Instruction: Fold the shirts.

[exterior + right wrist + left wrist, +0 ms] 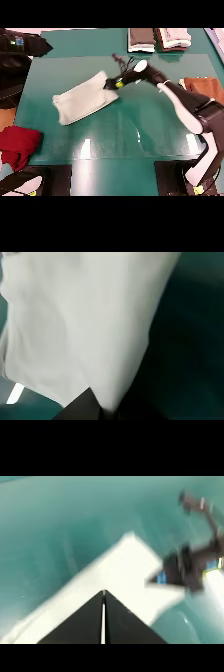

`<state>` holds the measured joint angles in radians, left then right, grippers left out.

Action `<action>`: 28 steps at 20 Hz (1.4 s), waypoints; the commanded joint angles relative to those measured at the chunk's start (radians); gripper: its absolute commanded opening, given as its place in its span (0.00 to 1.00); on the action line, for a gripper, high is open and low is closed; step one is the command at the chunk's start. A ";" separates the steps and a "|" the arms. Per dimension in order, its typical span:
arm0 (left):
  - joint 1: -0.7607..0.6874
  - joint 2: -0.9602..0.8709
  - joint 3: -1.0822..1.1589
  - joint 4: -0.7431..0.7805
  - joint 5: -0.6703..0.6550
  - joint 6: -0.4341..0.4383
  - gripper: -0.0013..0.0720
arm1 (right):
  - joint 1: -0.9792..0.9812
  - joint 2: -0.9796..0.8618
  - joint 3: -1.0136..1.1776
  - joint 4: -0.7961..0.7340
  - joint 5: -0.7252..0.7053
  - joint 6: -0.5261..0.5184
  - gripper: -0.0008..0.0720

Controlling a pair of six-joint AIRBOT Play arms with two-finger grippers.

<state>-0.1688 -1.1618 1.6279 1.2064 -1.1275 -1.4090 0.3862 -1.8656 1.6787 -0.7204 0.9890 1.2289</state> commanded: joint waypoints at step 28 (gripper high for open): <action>-0.226 -0.001 0.000 -0.019 0.069 -0.057 0.06 | -1.018 0.590 0.035 -0.328 0.146 0.142 0.03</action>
<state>-0.3946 -1.1622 1.6279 1.1873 -1.0576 -1.4658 -0.6292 -1.3277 1.7142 -1.0531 1.1217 1.3712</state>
